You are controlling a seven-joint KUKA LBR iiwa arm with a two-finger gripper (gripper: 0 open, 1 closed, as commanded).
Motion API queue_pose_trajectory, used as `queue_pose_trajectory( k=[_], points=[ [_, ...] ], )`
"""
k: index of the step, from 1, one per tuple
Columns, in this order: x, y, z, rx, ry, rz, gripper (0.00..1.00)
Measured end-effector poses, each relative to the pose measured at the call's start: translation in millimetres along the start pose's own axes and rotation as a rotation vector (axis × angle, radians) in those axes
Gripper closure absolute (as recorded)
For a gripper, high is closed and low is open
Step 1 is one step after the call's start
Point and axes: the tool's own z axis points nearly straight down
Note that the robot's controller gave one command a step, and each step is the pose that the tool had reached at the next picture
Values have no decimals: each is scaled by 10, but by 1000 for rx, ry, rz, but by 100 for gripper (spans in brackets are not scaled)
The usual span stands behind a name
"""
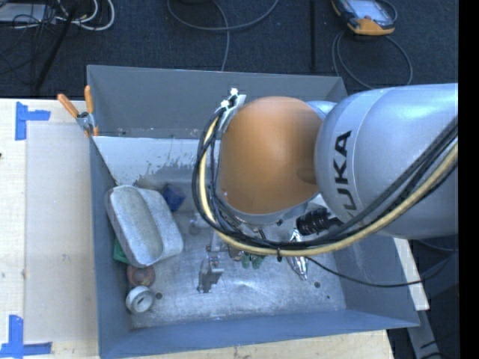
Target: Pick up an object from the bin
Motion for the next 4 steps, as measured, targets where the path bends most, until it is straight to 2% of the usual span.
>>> queue_pose_trajectory(
  k=[1, 2, 3, 4],
  points=[
    [-302, 456, 1209, -3, -10, 22, 0],
    [-703, 641, 1499, 1, 10, 141, 0],
    [-996, 50, 1569, -4, 10, -15, 0],
    [-1006, 90, 1731, 1, -5, 38, 0]
  ],
)
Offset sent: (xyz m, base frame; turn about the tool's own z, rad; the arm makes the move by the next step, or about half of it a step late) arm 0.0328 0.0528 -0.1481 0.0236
